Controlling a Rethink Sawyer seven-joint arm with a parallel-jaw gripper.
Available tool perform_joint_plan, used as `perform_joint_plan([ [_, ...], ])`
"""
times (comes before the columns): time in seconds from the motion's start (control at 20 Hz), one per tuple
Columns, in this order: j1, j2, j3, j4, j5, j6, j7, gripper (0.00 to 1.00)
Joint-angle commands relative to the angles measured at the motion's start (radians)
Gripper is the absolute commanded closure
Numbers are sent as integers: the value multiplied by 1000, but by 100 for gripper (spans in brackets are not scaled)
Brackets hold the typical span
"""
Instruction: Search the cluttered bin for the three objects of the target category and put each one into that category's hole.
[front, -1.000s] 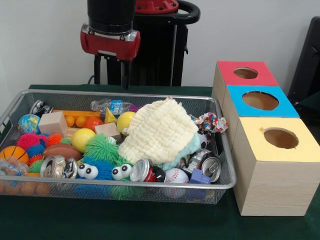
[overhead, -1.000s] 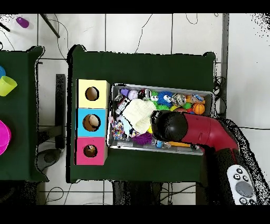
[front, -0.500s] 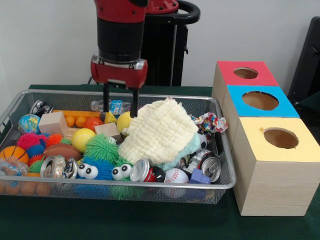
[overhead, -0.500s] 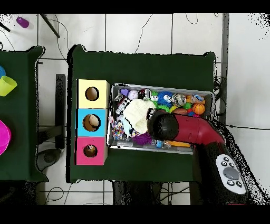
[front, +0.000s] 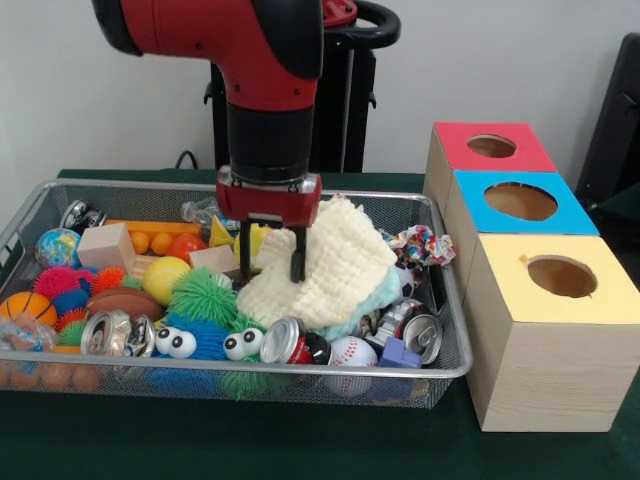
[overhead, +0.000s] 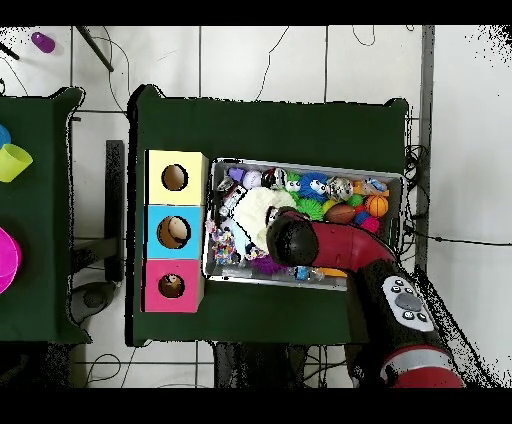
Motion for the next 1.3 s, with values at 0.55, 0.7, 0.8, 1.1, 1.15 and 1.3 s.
perform_joint_plan([
  [0.55,-38,289,81,-176,-71,-126,-3,0],
  [0.7,-23,291,64,-194,-73,-119,0,0],
  [0.8,-11,285,51,-195,-69,-118,12,100],
  [1.1,0,172,49,-118,-42,-10,14,100],
  [1.15,11,108,38,-76,-30,26,23,100],
  [1.3,42,-100,13,38,10,162,30,100],
])
